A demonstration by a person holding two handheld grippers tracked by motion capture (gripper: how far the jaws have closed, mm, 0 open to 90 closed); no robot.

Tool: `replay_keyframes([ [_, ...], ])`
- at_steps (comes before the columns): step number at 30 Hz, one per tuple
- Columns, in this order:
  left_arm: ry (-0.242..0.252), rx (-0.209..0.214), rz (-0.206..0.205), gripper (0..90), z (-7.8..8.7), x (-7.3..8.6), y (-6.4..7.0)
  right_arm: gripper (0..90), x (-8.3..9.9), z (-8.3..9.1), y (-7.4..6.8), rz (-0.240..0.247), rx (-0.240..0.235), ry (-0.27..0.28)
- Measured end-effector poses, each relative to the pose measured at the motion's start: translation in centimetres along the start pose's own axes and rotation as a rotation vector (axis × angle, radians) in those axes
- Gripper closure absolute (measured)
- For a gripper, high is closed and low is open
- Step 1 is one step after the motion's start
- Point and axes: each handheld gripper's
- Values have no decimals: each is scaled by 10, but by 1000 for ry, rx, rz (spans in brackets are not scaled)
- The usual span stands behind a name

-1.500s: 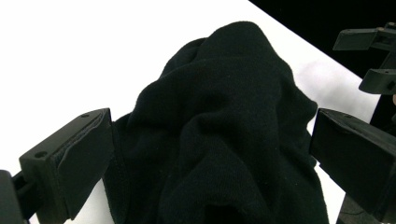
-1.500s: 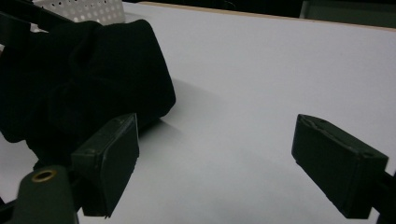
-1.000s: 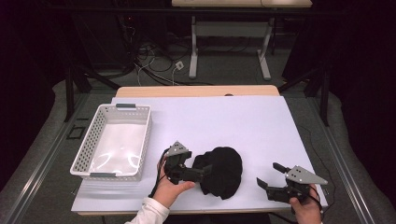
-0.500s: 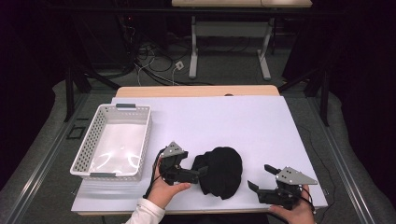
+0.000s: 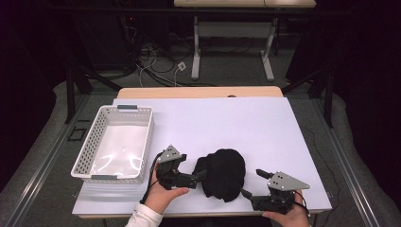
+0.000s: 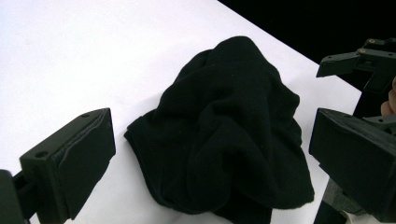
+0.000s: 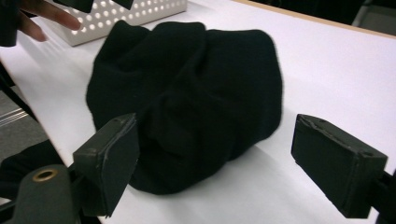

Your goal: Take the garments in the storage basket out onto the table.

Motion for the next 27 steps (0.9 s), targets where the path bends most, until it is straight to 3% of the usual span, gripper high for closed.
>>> replay_keyframes([
  [10,-18,4,-1,26,9,5,0,164,-10,-11,-10,28,-38,10],
  [17,6,-10,4,26,16,8,-3,234,-26,-20,-21,71,-66,39],
  [19,8,3,18,26,15,9,-6,264,-33,-28,-27,75,-95,44],
  [24,-5,6,23,26,13,11,-10,283,-36,-40,-33,76,-118,31],
  [27,-3,5,21,26,13,11,-12,283,-29,-46,-36,88,-128,13],
])
Point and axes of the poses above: each handheld gripper's, and its own axes: z roughly backward along the jaws, x roughly out of its underside, y roughly to its right, and after that the axes turned 5 degrees about -y, right-handed
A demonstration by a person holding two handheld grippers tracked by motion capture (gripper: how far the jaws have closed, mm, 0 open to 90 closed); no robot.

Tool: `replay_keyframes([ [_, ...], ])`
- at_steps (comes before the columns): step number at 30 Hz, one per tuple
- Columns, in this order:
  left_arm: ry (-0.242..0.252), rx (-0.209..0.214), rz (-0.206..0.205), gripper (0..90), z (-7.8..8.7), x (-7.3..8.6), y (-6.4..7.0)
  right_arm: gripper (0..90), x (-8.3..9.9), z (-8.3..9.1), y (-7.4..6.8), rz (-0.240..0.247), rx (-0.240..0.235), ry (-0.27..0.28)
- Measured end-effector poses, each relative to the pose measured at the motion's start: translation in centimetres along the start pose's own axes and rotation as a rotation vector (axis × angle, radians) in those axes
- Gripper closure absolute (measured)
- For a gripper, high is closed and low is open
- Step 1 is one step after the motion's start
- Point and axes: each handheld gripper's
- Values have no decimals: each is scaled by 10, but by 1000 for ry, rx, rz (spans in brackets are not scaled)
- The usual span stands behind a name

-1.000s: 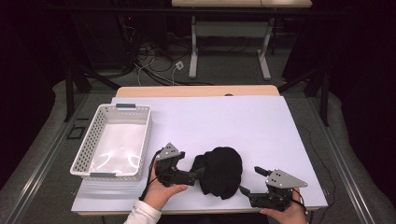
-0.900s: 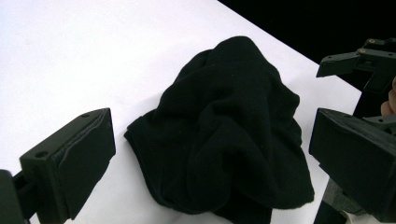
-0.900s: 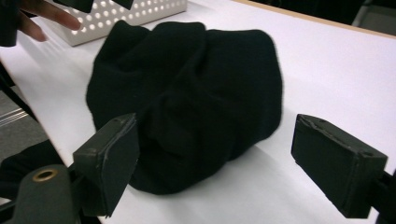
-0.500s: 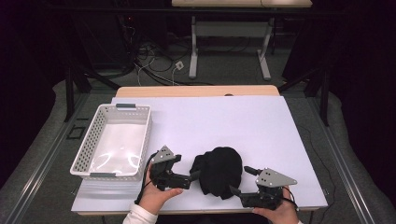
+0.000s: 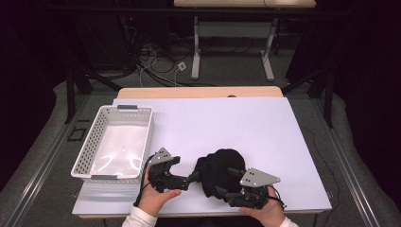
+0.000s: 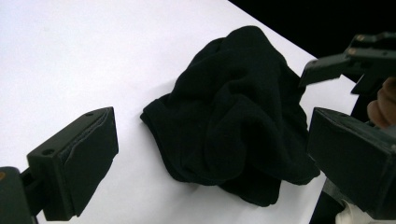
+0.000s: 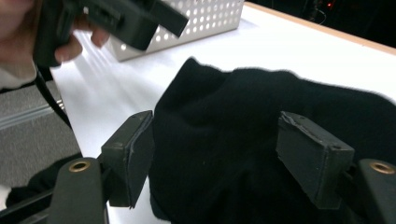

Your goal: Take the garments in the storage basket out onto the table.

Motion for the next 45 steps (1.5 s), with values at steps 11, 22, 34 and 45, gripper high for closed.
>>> replay_keyframes([
  [11,4,-13,-5,61,0,1,-2,283,10,-14,-5,65,0,-67],
  [22,1,-21,-6,61,-1,2,-2,394,13,-18,-3,84,12,-76],
  [34,-5,-24,-1,65,-2,3,-2,504,17,-22,1,106,20,-77],
  [45,-14,-29,-2,68,-3,4,-3,685,17,-23,4,77,14,-108],
])
Point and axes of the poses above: each handheld gripper's, and its own axes: z roughly backward along the jaws, x roughly out of its underside, y roughly to its right, and after that the axes turned 5 degrees about -y, right-handed
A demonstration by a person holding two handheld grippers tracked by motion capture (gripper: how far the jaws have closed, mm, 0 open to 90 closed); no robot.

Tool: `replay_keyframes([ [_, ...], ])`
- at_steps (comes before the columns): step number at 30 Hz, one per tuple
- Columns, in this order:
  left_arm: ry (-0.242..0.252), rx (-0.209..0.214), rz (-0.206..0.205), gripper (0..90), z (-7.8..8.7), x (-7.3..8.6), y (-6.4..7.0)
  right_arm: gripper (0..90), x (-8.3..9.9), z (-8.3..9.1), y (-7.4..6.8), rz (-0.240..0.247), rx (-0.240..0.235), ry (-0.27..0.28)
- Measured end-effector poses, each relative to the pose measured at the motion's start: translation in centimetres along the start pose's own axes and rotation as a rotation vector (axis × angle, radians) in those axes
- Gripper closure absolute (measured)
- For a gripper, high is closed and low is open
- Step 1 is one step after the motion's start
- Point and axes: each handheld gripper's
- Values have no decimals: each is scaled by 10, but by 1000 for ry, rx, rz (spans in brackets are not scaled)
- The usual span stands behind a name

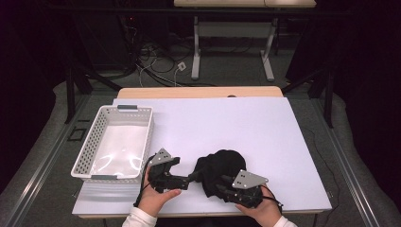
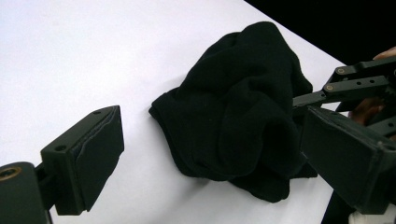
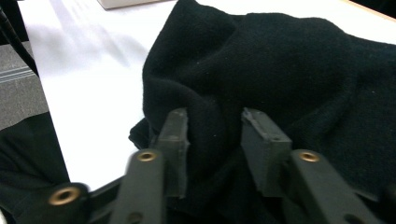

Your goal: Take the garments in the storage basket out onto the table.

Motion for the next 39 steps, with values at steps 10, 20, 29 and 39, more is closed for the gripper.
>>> replay_keyframes([
  [10,2,-12,-5,75,0,1,0,830,-11,13,5,-91,-63,17],
  [20,17,-18,-6,84,1,1,2,839,-36,32,27,-130,-57,89],
  [29,31,-28,-2,90,5,0,0,846,-69,39,35,-134,-105,149],
  [39,70,-41,9,95,13,-1,-3,847,-86,46,37,-166,-160,222],
])
Point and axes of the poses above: each handheld gripper's, and its own axes: z roughly backward along the jaws, x roughly out of its underside, y roughly to its right, and after that the axes turned 5 degrees about -y, right-handed
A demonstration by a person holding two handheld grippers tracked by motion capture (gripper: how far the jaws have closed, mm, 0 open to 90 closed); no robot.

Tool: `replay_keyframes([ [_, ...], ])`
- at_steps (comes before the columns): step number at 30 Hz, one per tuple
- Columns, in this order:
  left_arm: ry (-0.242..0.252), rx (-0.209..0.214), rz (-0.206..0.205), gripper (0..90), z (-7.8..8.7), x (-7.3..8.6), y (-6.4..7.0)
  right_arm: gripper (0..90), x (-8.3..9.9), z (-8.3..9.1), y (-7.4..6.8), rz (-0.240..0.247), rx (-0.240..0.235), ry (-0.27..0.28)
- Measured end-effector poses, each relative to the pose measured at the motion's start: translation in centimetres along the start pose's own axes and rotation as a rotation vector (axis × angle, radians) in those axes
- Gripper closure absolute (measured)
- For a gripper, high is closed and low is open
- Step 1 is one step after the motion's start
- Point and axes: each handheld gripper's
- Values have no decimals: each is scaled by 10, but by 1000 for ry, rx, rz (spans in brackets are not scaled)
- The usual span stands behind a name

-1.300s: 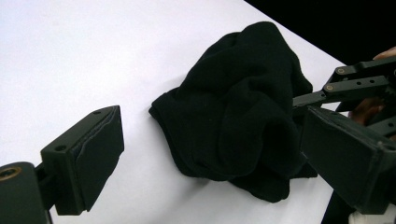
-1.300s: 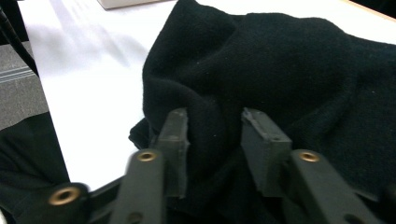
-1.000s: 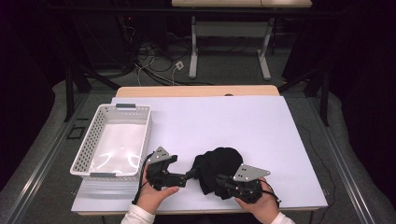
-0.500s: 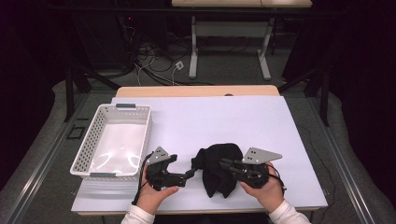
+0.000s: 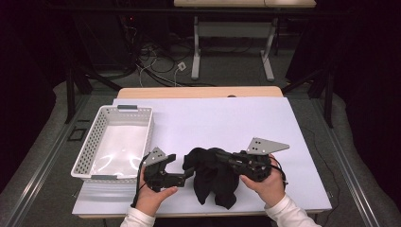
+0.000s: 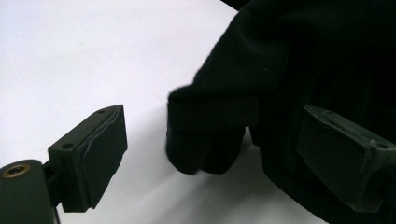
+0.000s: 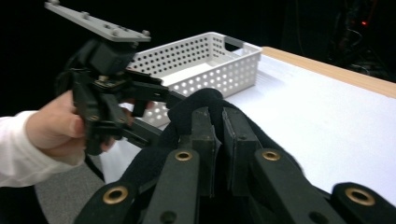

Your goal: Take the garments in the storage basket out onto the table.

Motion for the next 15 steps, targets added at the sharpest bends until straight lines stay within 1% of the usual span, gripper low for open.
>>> replay_keyframes([
  [1,0,0,0,96,0,0,0,847,2,-1,4,-12,8,-4],
  [2,-2,1,-2,98,-1,0,0,846,10,-2,15,-53,30,-17],
  [3,-3,1,0,98,-1,1,0,846,10,-2,15,-53,30,-17],
  [4,-11,0,-3,99,-2,1,0,846,19,-5,27,-85,61,-38],
  [5,-11,0,-3,99,-2,1,0,846,19,-5,27,-85,61,-38],
  [6,-14,1,-3,99,-3,1,0,845,30,-7,39,-112,91,-63],
  [7,-14,1,-3,99,-3,1,0,845,30,-7,39,-112,91,-63],
  [8,-16,0,-4,99,-3,2,0,845,33,-7,44,-130,91,-63],
  [10,-18,-1,-4,99,-4,2,-1,842,42,-5,59,-185,95,-53],
  [11,-18,-1,-4,100,-4,2,-1,842,42,-5,59,-185,95,-53],
  [13,-23,-2,-3,100,-5,2,-1,840,45,-2,65,-197,112,-43],
  [14,-25,-3,-4,101,-5,3,-1,839,47,0,69,-212,119,-46],
  [15,-25,-3,-4,101,-5,3,-1,839,47,0,69,-212,119,-46],
])
Point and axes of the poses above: each handheld gripper's, and its own axes: z roughly backward along the jaws, x roughly out of its underside, y roughly to its right, and after that the axes turned 5 degrees about -y, right-handed
